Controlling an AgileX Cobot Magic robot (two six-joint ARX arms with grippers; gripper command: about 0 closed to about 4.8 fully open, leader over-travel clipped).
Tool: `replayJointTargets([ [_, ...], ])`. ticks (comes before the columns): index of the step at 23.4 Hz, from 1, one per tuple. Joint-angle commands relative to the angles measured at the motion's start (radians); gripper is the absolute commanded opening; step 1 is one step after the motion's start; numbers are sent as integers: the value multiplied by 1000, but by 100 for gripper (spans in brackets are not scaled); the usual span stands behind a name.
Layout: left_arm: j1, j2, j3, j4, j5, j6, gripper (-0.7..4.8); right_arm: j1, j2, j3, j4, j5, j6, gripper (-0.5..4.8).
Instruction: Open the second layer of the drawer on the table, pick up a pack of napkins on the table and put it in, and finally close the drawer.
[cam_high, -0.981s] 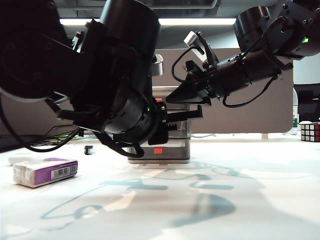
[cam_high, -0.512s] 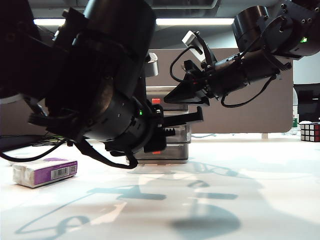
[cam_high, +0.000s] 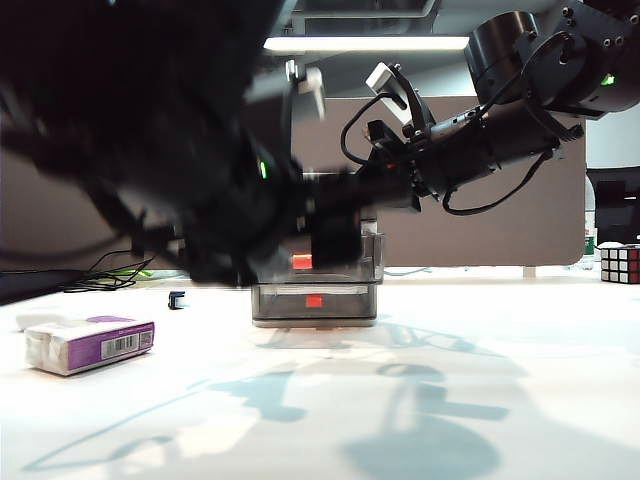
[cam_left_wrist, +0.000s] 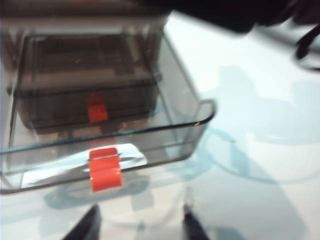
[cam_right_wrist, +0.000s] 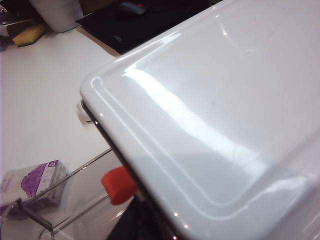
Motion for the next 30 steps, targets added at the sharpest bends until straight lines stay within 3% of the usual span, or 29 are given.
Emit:
replayJointTargets([
  [1, 2, -125, 3, -220, 15, 14, 189, 0, -4, 7, 9, 4, 10, -4],
  [9, 75, -320, 2, -637, -28, 188, 189, 0, -4, 7, -10, -18, 11, -4],
  [11, 134, -368, 2, -748, -8, 227, 189, 1, -4, 7, -10, -22, 15, -4],
  [16, 274, -434, -16, -753, 170, 340, 189, 0, -4, 7, -17, -22, 14, -4],
  [24, 436, -536, -109, -686, 349, 410, 188, 1, -4, 7, -18, -29, 14, -4],
  [27, 539, -573, -129, -692, 505, 449, 196, 1, -4, 7, -18, -40, 15, -4],
  [29, 579, -572, -129, -698, 563, 454, 273, 1, -4, 7, -20, -40, 14, -5],
  [30, 607, -570, -129, -698, 594, 453, 346, 1, -4, 7, -22, -40, 14, -5],
])
